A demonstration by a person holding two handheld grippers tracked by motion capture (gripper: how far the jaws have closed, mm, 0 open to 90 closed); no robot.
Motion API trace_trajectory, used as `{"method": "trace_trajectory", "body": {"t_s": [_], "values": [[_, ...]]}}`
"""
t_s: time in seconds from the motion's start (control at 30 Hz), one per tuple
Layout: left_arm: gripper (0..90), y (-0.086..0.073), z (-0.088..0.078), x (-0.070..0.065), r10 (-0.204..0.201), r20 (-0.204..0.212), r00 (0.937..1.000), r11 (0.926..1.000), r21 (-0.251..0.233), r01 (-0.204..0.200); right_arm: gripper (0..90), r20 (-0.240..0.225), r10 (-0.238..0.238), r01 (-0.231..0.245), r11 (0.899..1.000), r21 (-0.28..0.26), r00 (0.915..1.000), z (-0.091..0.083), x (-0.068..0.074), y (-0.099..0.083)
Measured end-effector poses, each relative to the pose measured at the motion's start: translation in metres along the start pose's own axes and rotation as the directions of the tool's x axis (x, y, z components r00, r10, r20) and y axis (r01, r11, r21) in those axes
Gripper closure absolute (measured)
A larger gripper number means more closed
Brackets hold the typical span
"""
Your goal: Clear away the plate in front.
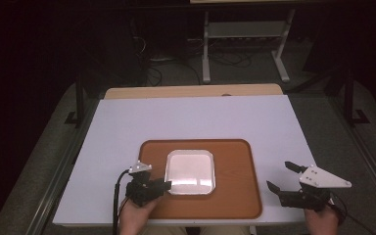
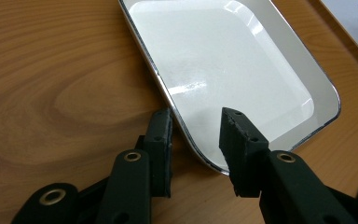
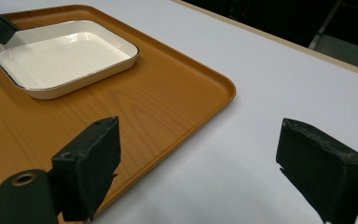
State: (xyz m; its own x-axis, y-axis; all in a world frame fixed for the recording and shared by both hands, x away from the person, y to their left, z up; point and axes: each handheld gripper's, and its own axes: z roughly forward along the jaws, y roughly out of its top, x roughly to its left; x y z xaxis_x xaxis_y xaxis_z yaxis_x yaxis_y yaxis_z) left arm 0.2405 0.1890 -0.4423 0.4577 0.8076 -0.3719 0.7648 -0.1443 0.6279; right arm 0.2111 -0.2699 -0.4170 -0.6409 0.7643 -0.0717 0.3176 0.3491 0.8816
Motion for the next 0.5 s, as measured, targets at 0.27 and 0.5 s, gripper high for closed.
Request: {"method": "trace_trajectory", "body": {"t_s": [0.27, 0.5], "values": [[62.1, 0.004, -0.003, 0.004, 0.028, -0.016, 0.9995, 0.9995, -0.018, -0.028, 13.0, -0.001, -0.001, 0.001, 1.000, 0.004, 1.0000, 0.000, 0.000, 0.000], [59.7, 0.010, -0.005, 0.004, 0.080, -0.019, 0.9966, 0.9956, -0.046, -0.081, 13.0, 0.001, 0.000, 0.000, 1.000, 0.005, 1.0000, 0.001, 0.000, 0.000]]}}
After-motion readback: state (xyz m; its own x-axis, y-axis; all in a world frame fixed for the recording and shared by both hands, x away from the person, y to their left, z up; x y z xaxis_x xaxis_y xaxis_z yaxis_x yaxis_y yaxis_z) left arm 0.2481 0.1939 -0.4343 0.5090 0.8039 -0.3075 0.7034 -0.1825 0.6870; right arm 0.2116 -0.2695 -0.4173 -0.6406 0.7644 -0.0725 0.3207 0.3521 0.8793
